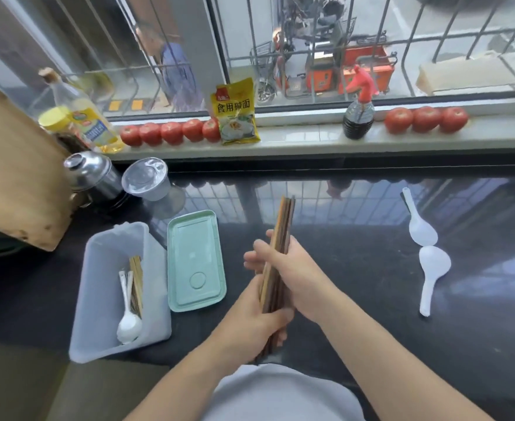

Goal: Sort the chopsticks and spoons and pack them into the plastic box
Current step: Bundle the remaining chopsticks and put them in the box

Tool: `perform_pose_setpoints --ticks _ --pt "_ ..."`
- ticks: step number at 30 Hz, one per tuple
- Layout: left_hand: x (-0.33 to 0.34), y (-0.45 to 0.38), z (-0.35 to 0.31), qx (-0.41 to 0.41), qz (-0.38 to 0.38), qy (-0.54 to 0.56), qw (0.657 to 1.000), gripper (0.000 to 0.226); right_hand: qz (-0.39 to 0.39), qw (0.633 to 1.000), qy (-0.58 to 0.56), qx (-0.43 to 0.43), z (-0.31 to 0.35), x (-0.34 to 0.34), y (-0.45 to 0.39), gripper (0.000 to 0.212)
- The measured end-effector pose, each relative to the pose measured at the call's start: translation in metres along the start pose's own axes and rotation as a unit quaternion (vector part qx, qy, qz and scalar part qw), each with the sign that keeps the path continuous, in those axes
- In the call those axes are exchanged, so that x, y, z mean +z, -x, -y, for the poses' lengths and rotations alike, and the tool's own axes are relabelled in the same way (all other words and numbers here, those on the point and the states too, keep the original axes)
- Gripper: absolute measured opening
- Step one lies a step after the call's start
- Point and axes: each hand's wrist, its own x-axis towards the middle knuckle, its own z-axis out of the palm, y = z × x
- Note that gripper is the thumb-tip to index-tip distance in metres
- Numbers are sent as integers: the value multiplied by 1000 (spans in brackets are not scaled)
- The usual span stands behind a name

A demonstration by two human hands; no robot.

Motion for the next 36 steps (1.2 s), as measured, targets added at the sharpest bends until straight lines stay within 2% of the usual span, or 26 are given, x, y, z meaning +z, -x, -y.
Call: perform_pose_setpoints --ticks 2,3,6,9,11,13,16,19,21,23,26,28,30,31,33,36 --pt "-15 6 -4 2 -10 17 1000 19 -21 995 94 -19 8 31 -5 35" --pt "-27 8 -6 -2 -15 44 999 13 -24 993 105 -36 11 46 -6 28" --pt "-69 20 -7 -36 -3 127 991 16 -3 996 64 -66 16 86 -6 18" --pt "-116 36 5 -52 28 210 976 16 44 994 79 -61 8 139 -17 23" --pt "-154 43 17 -35 -15 225 974 15 91 992 79 -24 0 177 -31 33" --pt "-204 50 32 -20 -97 219 971 13 103 992 74 16 -10 218 -48 38" --pt "-288 65 54 -27 -173 201 964 18 40 990 137 -10 -38 263 -64 21" --pt "-349 82 79 -50 -153 148 976 17 68 964 254 28 -81 309 -64 14" --pt "-363 90 91 -62 -121 110 985 10 63 962 263 46 -102 338 -60 14" --pt "-369 93 102 -77 -100 93 988 7 14 963 266 40 -112 357 -62 11" --pt "-379 92 106 -94 -75 130 984 7 -8 960 273 55 -111 363 -69 21" --pt "-383 89 108 -98 -73 179 976 14 -17 970 233 68 -107 365 -72 23" --pt "-386 86 106 -100 -90 224 965 16 -83 971 222 33 -100 362 -75 25" --pt "-388 84 106 -103 -112 237 959 15 -131 955 266 -3 -97 355 -78 28" --pt "-397 81 109 -106 -161 251 948 14 -179 878 441 -48 -91 331 -85 29" --pt "-408 82 114 -103 -187 258 942 15 -79 707 702 20 -99 318 -89 16"
